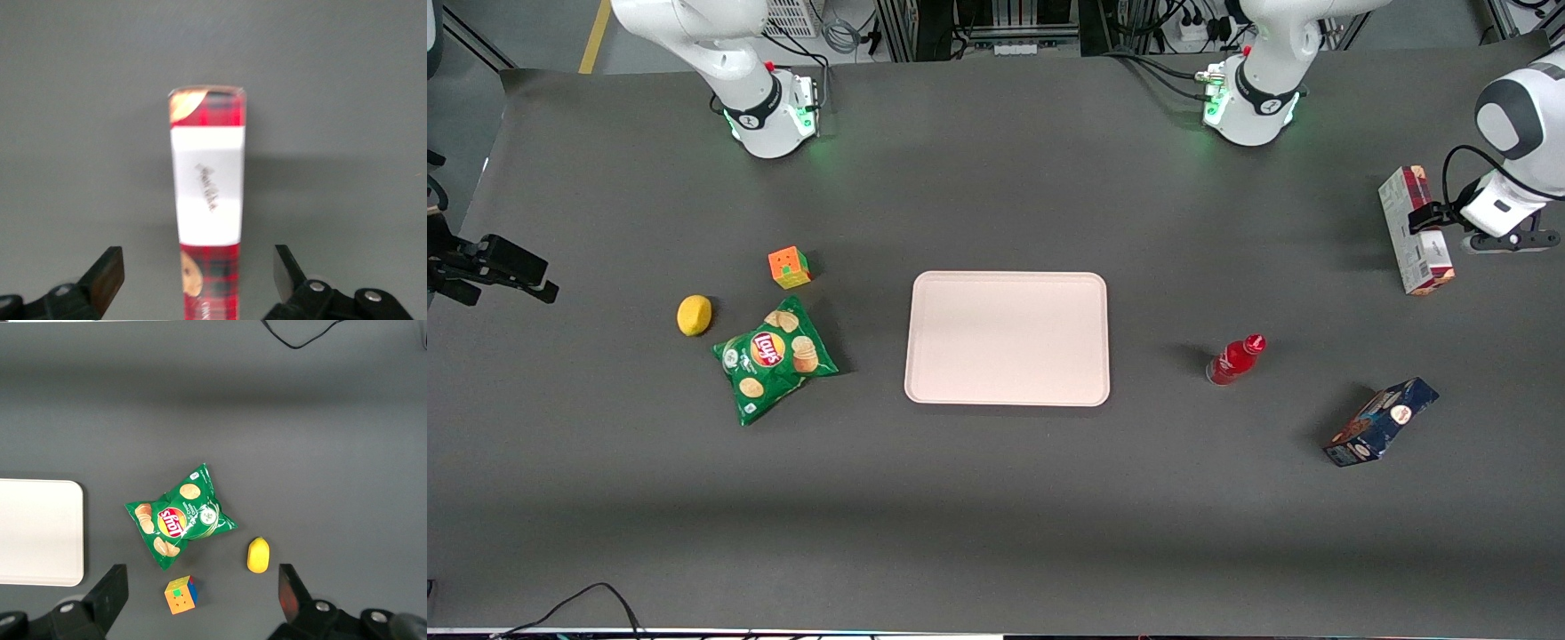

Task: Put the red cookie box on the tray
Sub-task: 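Close the left gripper around the red plaid cookie box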

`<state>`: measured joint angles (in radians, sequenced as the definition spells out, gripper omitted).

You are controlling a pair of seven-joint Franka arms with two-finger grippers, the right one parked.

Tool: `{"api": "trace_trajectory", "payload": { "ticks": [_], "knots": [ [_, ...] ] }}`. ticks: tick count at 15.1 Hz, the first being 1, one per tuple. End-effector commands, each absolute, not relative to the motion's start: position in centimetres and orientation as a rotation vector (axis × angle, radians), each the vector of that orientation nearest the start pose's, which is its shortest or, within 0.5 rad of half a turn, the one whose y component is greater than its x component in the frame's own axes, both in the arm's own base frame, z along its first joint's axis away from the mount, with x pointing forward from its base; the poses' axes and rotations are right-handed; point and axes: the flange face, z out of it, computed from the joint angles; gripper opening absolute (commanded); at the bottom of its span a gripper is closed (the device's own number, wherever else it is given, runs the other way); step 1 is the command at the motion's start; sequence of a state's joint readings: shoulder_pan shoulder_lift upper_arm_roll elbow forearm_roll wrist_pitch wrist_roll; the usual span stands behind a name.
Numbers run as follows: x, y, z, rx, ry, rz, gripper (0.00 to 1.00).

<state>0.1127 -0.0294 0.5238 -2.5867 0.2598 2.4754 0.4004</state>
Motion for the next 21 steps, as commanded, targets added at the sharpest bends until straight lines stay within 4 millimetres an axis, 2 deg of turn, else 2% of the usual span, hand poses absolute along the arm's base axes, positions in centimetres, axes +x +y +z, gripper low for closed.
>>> {"api": "trace_trajectory", "payload": {
  "ticks": [1,4,8,9,10,13,15,19,21],
  "knots": [
    [33.0,26.8,24.3,-3.053,-0.061,0.243,1.0],
    [32.4,26.4,22.8,-3.057,-0.075,0.263,1.0],
    [32.1,26.3,21.8,-3.054,-0.074,0.292,0.99],
    [32.1,26.3,21.6,-3.054,-0.073,0.299,0.93],
    [32.1,26.3,21.6,-3.054,-0.071,0.299,0.84],
    [32.2,26.1,21.6,-3.055,-0.076,0.306,0.46],
    [32.3,26.0,21.7,-3.058,-0.074,0.309,0.29],
    [33.2,25.7,22.3,-3.057,-0.049,0.282,0.16],
    [33.9,25.6,23.0,-3.053,-0.026,0.263,0.15]
  ]
}}
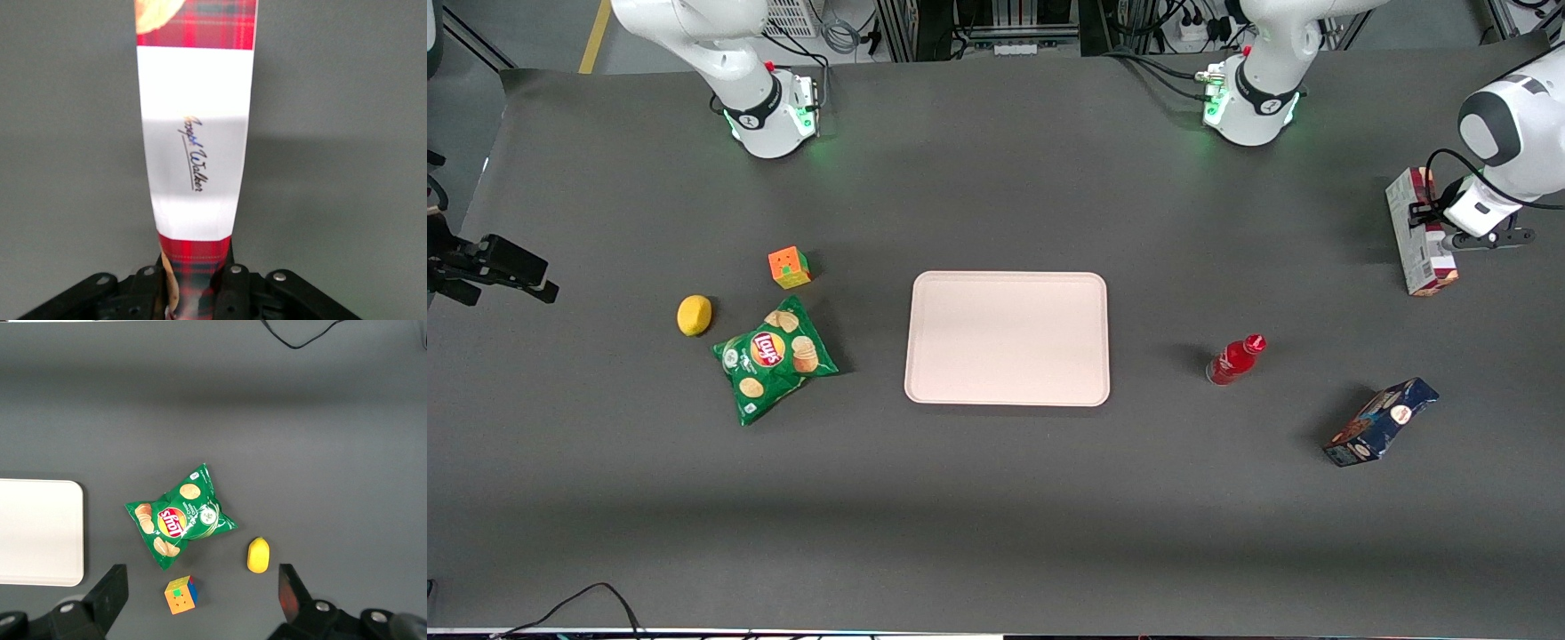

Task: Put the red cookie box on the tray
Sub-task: 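Lift the cookie box with the left gripper and carry it toward the tray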

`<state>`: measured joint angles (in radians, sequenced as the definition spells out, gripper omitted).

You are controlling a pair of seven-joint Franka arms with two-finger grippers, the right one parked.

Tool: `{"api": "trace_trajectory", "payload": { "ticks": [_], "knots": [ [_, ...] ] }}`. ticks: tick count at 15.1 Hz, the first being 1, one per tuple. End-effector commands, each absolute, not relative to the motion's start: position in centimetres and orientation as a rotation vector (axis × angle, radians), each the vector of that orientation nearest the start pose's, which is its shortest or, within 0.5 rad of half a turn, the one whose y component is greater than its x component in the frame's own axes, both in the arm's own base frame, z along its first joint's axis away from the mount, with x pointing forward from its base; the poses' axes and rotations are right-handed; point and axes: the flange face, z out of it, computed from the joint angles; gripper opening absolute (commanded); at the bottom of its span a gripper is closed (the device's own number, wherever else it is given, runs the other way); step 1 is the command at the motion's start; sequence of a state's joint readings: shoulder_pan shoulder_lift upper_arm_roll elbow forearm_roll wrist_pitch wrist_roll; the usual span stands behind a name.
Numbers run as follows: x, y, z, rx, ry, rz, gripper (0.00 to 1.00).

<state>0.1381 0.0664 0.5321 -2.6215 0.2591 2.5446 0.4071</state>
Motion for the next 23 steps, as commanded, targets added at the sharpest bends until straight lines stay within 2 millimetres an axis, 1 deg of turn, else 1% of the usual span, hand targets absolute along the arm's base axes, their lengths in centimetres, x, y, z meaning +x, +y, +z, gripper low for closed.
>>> {"api": "trace_trajectory", "payload": {
  "ticks": [1,3,4,6,7,9,10,11,12,13,15,17,20,22,23],
  "knots": [
    [34.6,25.3,24.0,-3.055,-0.006,0.258,0.16],
    [36.7,24.8,27.0,-3.063,0.029,0.299,0.16],
    [38.4,24.0,28.8,-3.087,0.03,0.309,0.15],
    [42.8,21.0,33.0,-3.14,0.066,0.329,0.16],
    [45.0,19.0,35.3,-3.156,0.096,0.343,0.16],
    [48.9,14.7,40.3,-3.184,0.113,0.328,0.16],
    [50.5,12.2,42.8,-3.174,0.116,0.309,0.16],
    [52.0,9.1,45.0,-3.16,0.128,0.28,0.16],
    [53.3,6.3,47.1,-3.148,0.113,0.229,0.16],
    [54.4,2.9,49.1,-3.138,0.102,0.177,0.15],
    [55.9,-3.1,51.9,-3.137,0.048,0.137,0.15],
    [57.0,-8.7,53.3,-3.172,-0.058,0.146,0.15],
    [57.8,-17.2,53.6,-3.209,-0.191,0.132,0.15],
    [57.9,-23.3,52.5,-3.214,-0.316,0.17,0.15],
    [57.9,-26.3,51.3,-3.216,-0.354,0.195,0.15]
  ]
}}
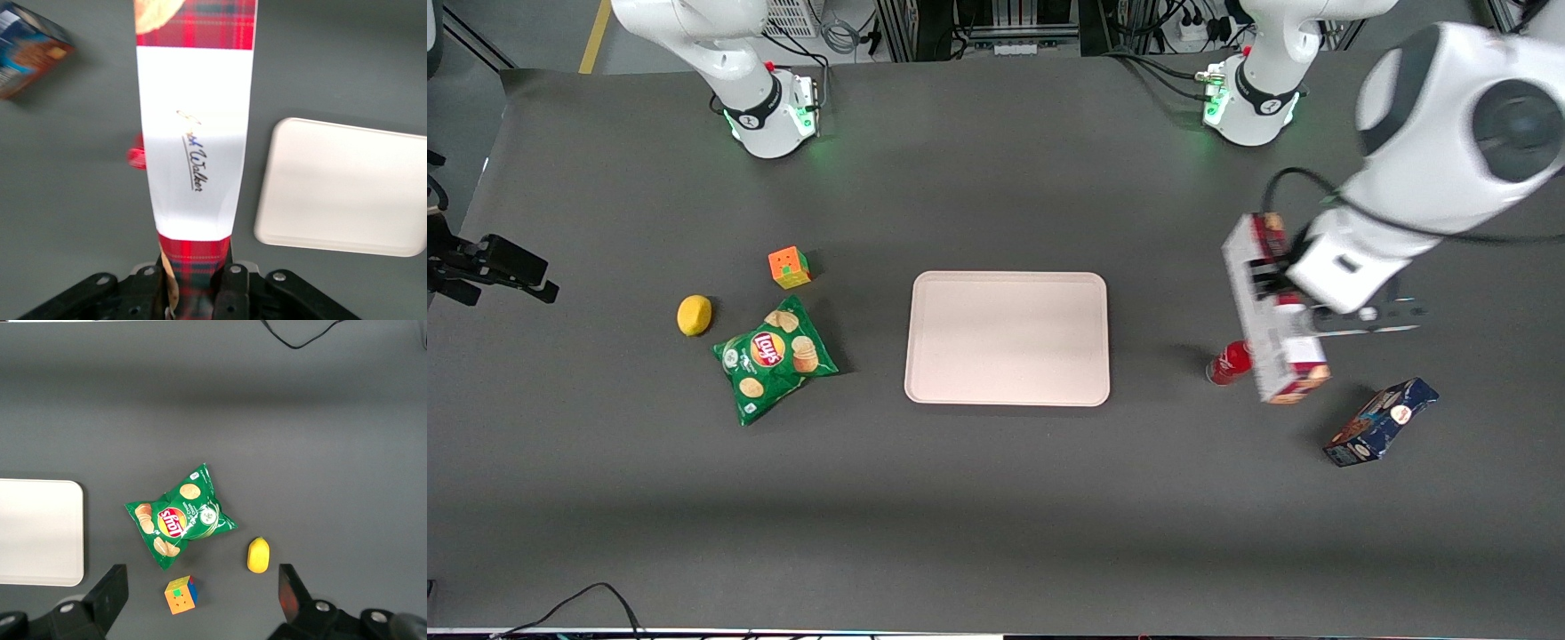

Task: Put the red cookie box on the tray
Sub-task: 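Lift the cookie box with the left gripper and carry it toward the tray, then lower the cookie box onto the tray's edge with the left gripper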

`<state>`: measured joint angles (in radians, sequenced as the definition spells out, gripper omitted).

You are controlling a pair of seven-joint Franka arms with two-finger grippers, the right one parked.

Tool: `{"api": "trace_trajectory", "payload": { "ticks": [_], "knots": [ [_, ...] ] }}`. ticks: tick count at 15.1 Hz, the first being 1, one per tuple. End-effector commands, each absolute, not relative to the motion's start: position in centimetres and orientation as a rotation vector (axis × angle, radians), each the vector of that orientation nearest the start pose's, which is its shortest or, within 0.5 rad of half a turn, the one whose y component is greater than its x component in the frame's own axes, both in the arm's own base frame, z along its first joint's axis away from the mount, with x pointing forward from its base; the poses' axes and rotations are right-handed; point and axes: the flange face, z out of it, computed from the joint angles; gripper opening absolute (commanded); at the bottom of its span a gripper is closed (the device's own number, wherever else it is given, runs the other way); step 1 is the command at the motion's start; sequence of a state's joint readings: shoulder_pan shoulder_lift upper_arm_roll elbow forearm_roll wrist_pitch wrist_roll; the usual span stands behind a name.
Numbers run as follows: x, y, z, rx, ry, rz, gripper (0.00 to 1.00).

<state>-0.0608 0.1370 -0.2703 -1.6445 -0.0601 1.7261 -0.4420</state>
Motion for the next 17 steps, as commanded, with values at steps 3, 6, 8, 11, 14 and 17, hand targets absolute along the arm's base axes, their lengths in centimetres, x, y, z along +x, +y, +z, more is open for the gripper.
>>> {"api": "trace_trajectory", "payload": {
  "ticks": [3,6,8,11,14,17],
  "knots": [
    [58.1,-31.6,47.3,-3.186,-0.326,0.126,0.15],
    [58.2,-34.5,42.0,-3.157,-0.28,0.144,0.15],
    [57.7,-37.0,37.5,-3.111,-0.264,0.143,0.15],
    [56.4,-39.1,31.8,-3.107,-0.274,0.128,0.15],
    [54.2,-40.4,28.5,-3.139,-0.309,0.103,0.12],
    [52.6,-40.7,26.1,-3.16,-0.283,0.095,0.13]
  ]
}}
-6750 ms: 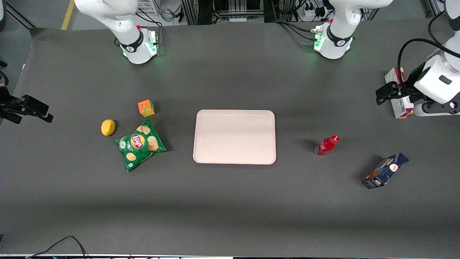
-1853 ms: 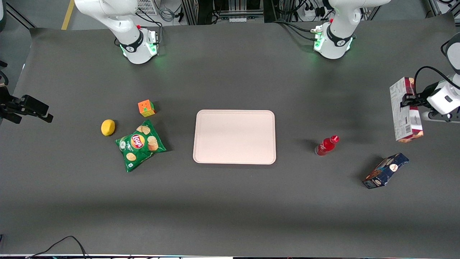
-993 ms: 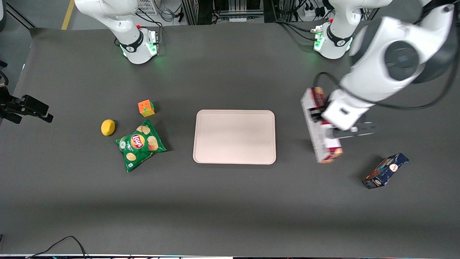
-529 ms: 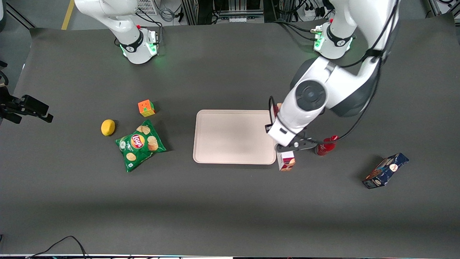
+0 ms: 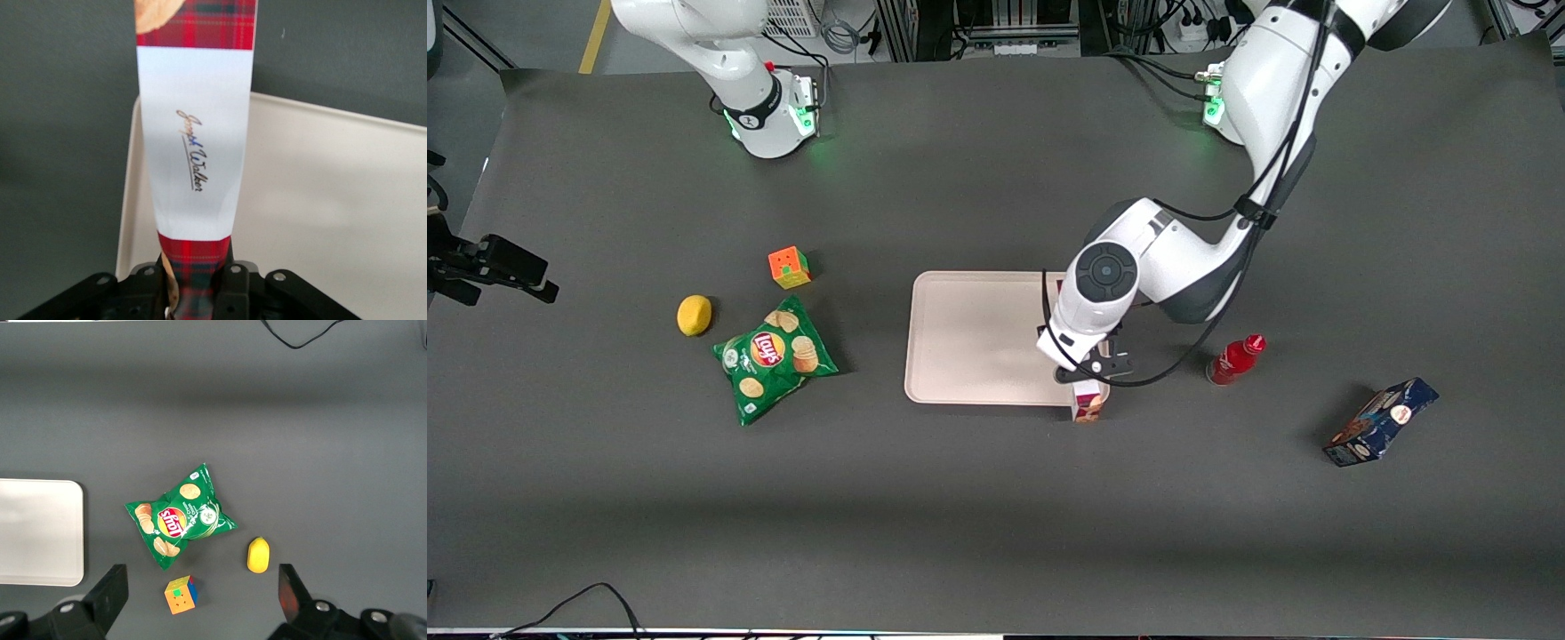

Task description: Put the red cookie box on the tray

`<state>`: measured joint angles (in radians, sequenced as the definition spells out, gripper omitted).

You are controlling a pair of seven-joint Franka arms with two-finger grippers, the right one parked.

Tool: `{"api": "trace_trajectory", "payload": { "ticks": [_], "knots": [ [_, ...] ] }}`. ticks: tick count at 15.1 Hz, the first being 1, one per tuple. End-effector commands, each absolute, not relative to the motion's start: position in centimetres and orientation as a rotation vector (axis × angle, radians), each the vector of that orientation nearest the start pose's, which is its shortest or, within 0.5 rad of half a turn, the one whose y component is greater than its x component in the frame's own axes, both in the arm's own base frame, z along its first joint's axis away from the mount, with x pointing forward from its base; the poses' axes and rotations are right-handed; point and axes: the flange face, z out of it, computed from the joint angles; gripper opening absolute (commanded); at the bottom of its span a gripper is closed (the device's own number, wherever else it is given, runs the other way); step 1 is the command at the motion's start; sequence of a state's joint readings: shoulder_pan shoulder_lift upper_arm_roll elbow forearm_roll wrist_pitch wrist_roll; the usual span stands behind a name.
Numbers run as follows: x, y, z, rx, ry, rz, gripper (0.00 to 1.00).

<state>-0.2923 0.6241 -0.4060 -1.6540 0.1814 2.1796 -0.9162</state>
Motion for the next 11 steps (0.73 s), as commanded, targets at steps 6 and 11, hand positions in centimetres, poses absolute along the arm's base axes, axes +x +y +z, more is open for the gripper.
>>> {"api": "trace_trajectory", "payload": {
  "ticks": [6,11],
  "knots": [
    [50.8,-39.9,24.0,-3.116,-0.258,0.16,0.14],
    [50.8,-39.8,23.4,-3.115,-0.258,0.171,0.41]
  ]
}}
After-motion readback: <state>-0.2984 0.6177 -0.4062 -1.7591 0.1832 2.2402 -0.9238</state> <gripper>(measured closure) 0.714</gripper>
